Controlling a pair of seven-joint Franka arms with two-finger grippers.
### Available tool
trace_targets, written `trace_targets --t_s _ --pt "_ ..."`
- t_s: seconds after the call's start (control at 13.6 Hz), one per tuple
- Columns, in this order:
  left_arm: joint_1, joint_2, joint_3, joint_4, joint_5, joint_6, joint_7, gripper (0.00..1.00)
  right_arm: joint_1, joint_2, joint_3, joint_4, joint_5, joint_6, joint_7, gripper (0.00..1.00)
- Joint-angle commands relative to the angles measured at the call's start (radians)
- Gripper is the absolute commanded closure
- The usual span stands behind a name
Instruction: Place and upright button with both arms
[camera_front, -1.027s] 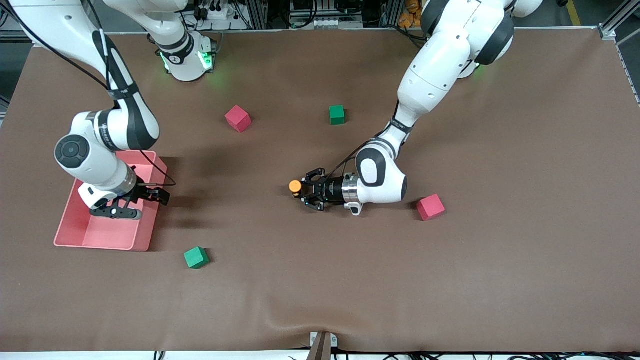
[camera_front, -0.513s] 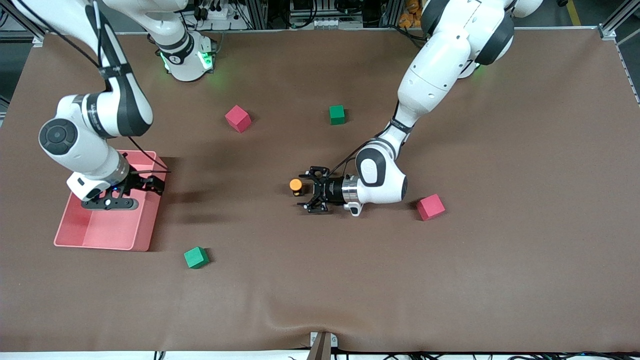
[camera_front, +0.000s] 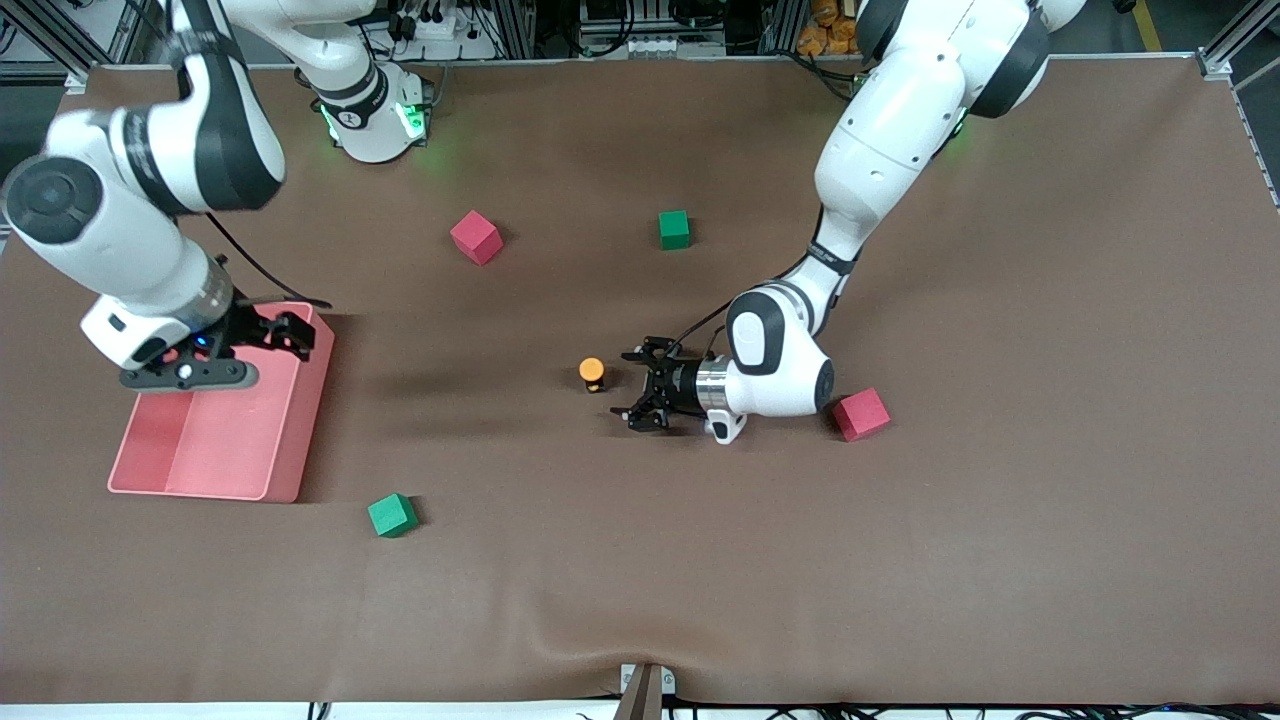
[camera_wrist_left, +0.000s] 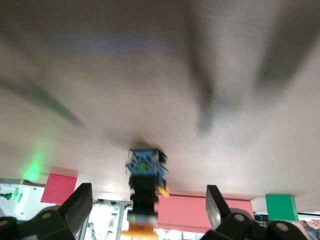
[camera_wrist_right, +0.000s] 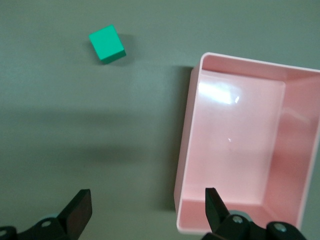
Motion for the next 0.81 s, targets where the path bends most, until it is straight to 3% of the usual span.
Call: trace_targets --t_s 0.0,0.22,0.44,0.73 --pt "0.072 -0.081 -0.001 -0.042 0.153 -0.079 -0.022 0.0 0.015 -0.029 -0.003 0.178 0.015 -0.215 0.004 0.0" --pt "0.114 -0.134 0.002 -0.036 0.397 -0.106 -0.031 0.0 -0.016 -0.029 -0.015 0.352 0.073 -0.412 -0.008 0.0" --pt "0.143 -0.214 0.002 -0.033 0.744 -0.131 -0.077 0.0 -0.046 -0.037 -0.029 0.387 0.118 -0.492 -0.007 0.0" --pt "0.192 -0.271 0.002 0.013 0.908 -0.185 -0.049 0.0 -0.057 -0.069 -0.093 0.378 0.187 -0.504 -0.013 0.0"
